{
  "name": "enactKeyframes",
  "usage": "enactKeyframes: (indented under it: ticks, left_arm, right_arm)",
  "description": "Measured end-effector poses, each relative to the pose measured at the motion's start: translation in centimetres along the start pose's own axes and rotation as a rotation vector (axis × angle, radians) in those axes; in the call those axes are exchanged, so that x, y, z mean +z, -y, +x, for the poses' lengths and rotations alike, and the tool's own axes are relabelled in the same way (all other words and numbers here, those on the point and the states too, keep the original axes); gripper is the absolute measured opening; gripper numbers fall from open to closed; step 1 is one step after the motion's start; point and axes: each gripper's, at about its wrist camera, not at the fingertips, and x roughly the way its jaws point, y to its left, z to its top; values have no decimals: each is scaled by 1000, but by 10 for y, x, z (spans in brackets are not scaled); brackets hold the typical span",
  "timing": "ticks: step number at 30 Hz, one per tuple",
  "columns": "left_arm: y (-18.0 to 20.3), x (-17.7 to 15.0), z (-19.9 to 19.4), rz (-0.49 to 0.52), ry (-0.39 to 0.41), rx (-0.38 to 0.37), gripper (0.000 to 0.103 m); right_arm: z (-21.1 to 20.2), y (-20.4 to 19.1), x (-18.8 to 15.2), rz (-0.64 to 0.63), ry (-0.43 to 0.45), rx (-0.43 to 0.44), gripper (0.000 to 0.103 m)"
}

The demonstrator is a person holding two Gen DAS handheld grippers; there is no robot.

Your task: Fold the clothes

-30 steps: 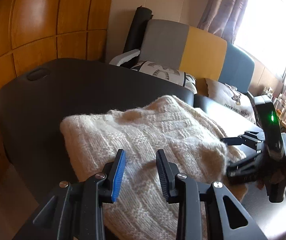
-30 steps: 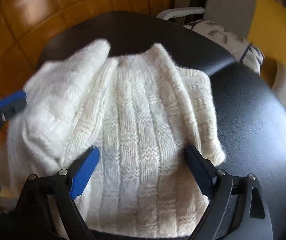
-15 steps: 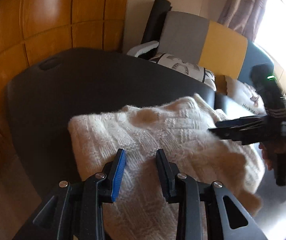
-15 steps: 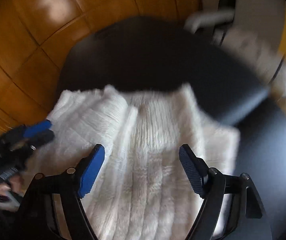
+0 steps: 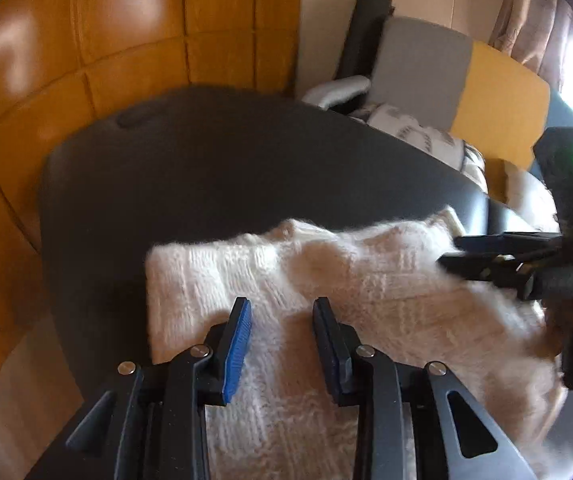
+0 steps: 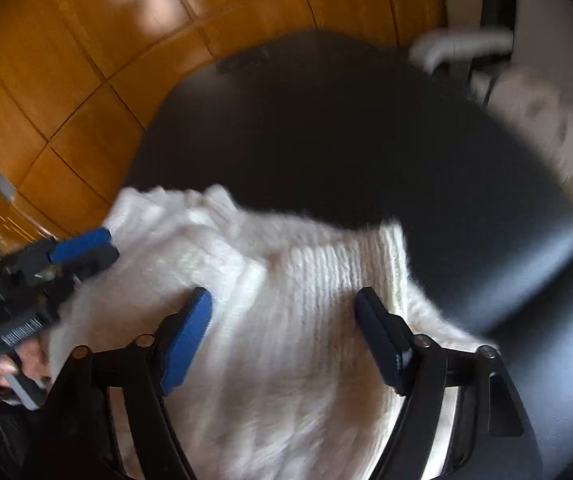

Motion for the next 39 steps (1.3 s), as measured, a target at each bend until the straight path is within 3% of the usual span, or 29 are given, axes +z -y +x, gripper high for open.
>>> enactKeyframes:
  ticks: [2,10,14,17,18,22,24,27,29,31,32,34,39]
  left_arm:
    - [6,-2,-2,30,17,32,33]
    - [-21,-2,-50,-140,52,-34,33]
    - [-14,-27,-52,-72,45,-36,34]
    - [-1,-39,-50,26,71,10,35]
    - [2,-39,-49,42,73,16,35]
    - [-15,-34,-70,-67,48,-22,35]
    - [-25,-39,-87,-138,53,-38,37]
    - [-18,-51,-84,-109,44,-8,43]
    - [-10,-60,-73,-67,11,21,45]
    - [-7,-63,-73,-49,38,45,51]
    - [-7,-63,-72,-53,39,49,51]
    - [-8,-63,-71,-59,39,57,54]
    - [-10,-59,-81,-55,45,83,55]
  right_arm:
    - [-6,4,-3,-4,9,13,73]
    - [-65,-31,-9,-141,10,-69,75]
    - [-74,-66,-52,-213,-26,-116,77]
    - [-42,-66,-86,-172,-141,-224,79]
    - [-36,-65,-94,-169,-140,-248,83]
    - [-47,-71,-93,-120,-118,-304,85]
    - [-64,-78,-90,-95,-64,-321,85]
    - [-80,-85,-97,-59,26,-341,85]
    - [-67,-72,-109,21,26,-380,85]
    - [-53,-58,-121,101,25,-418,87]
    - [-50,-55,-126,125,55,-423,95]
    - [-52,-55,-130,140,108,-429,97]
    - [-67,-60,-123,186,127,-485,97]
